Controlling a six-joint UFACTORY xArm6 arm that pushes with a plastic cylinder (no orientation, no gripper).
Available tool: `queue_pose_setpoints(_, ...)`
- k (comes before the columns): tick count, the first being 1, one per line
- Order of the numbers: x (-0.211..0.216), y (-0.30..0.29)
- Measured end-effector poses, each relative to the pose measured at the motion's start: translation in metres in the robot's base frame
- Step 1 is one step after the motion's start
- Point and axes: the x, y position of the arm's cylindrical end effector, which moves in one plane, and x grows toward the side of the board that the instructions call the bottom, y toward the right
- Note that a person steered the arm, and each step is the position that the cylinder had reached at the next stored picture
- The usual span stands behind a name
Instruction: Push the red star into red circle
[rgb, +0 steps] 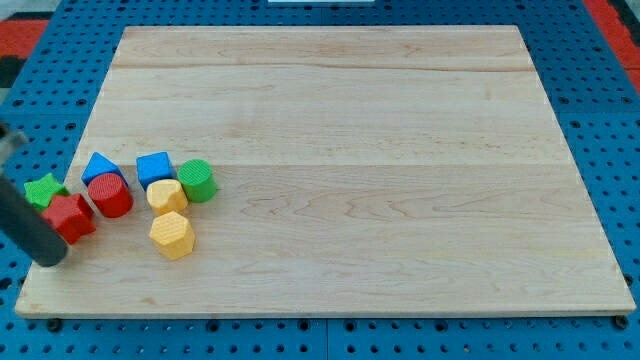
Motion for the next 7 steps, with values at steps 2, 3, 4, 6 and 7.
queue_pose_setpoints(2, 0.005, 0.066)
queue_pose_setpoints(3, 0.026, -0.002)
queue_pose_setpoints(4, 0.023, -0.050)
queue_pose_setpoints(6, 0.009, -0.050)
queue_pose_setpoints(7, -0.006, -0.045)
